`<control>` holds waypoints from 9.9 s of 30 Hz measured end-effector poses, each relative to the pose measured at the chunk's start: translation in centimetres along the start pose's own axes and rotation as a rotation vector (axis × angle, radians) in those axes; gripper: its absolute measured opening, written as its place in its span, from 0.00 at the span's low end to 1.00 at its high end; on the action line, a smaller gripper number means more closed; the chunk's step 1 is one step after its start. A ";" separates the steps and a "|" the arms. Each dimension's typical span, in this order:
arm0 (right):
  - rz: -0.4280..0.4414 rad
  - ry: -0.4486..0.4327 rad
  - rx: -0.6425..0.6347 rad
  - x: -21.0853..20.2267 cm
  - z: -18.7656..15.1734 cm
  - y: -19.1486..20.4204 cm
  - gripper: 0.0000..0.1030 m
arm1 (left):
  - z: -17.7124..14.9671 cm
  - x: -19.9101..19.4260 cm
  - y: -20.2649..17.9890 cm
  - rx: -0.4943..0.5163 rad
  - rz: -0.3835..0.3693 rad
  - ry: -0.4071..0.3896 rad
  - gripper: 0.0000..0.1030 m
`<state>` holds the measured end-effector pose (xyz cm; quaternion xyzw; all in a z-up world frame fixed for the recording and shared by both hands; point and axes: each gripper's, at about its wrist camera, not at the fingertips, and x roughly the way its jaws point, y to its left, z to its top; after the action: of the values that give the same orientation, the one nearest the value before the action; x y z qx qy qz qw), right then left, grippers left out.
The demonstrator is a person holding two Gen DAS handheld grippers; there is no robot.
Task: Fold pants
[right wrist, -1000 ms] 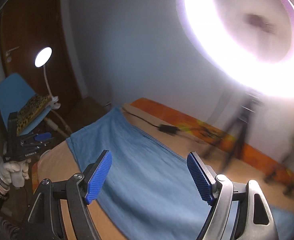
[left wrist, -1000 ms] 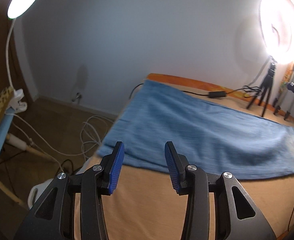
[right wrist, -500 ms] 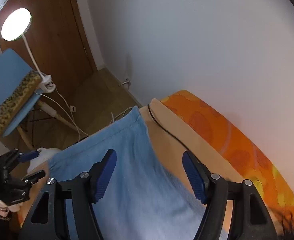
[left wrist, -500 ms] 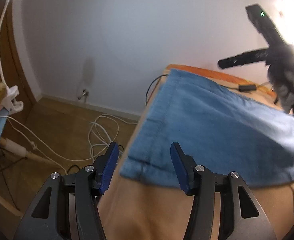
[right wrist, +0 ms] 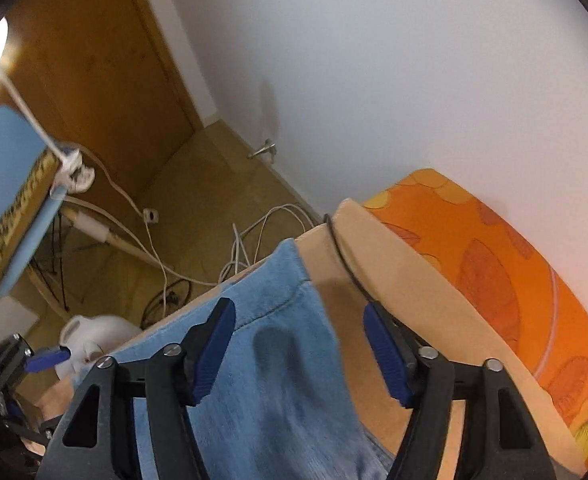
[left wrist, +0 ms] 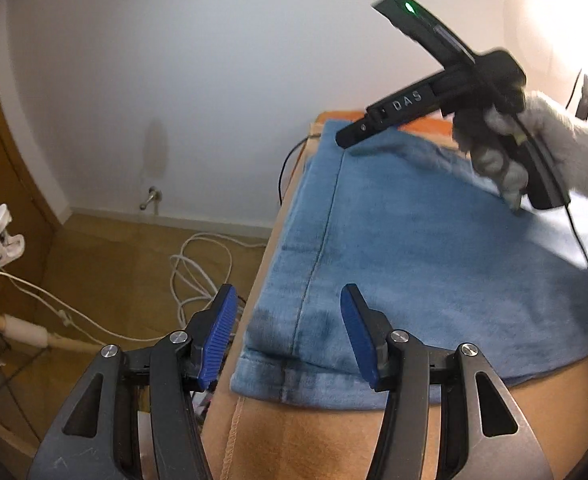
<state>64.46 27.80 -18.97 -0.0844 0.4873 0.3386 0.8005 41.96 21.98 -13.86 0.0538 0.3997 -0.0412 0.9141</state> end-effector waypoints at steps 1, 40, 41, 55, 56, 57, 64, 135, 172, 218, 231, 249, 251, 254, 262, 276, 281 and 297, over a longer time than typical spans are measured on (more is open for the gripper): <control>-0.006 0.005 -0.016 0.1 0.1 0.3 0.53 | -0.2 0.2 0.0 0.003 -0.004 0.009 0.51; -0.092 -0.012 -0.169 1.4 -0.2 2.7 0.06 | -1.0 0.1 3.2 -0.115 -0.030 0.014 0.07; -0.106 -0.002 -0.171 1.7 -0.2 2.6 0.10 | -1.2 0.5 3.3 -0.122 -0.020 0.019 0.08; -0.176 0.048 -0.164 -8.0 -6.2 -3.5 0.33 | -1.4 -1.1 0.3 -0.008 -0.045 -0.025 0.14; -0.183 0.064 -0.171 -8.1 -6.9 -4.1 0.34 | -1.6 -0.7 -0.1 0.006 -0.050 -0.007 0.14; -0.197 0.086 -0.176 -8.0 -7.6 -4.7 0.35 | -1.8 -0.3 -0.5 0.019 -0.047 0.009 0.14; -0.176 0.145 -0.200 -6.9 -9.4 -5.3 0.33 | -1.9 0.6 -0.3 0.018 -0.049 0.038 0.15; -0.090 -0.120 0.193 -28.9 -23.5 3.3 0.47 | -0.7 -3.8 -2.8 -0.363 -0.083 -0.089 0.13; 0.001 0.121 0.269 -2.8 -3.2 1.7 0.04 | -1.6 -4.4 -6.8 -0.132 0.014 -0.052 0.21; -0.013 -0.162 0.691 -25.9 -24.9 -12.8 0.04 | -1.1 -14.4 -31.1 0.160 -0.474 -0.033 0.13; -0.024 -0.223 0.770 -31.8 -31.1 -17.7 0.04 | 1.0 -11.2 -36.5 0.182 -0.588 -0.020 0.13; -0.089 -0.272 0.845 -40.4 -39.8 -24.4 0.04 | 1.9 -11.9 -46.9 0.276 -0.752 -0.012 0.13; -0.102 -0.270 0.845 -41.4 -41.0 -25.2 0.04 | 2.1 -11.6 -47.7 0.290 -0.768 -0.013 0.13; -0.121 -0.268 0.850 -42.9 -42.7 -26.5 0.04 | 2.2 -11.3 -49.5 0.307 -0.791 -0.011 0.13; -0.143 -0.289 0.888 -45.8 -46.7 -29.8 0.04 | 3.7 -10.5 -55.7 0.340 -0.837 -0.004 0.13; -0.218 -0.301 0.918 -51.4 -52.5 -34.0 0.04 | 5.0 -8.1 -63.0 0.422 -0.910 -0.012 0.13; -0.251 -0.292 0.932 -52.6 -54.4 -35.8 0.04 | 5.6 -6.6 -65.5 0.427 -0.934 -0.011 0.13; -0.210 -0.261 0.961 -50.7 -58.1 -39.9 0.19 | 5.9 -3.0 -65.3 0.493 -0.914 0.061 0.20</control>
<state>32.39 -52.66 -13.97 0.2878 0.4730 0.0013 0.8327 36.47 -43.37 -11.89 0.0887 0.3874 -0.5273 0.7510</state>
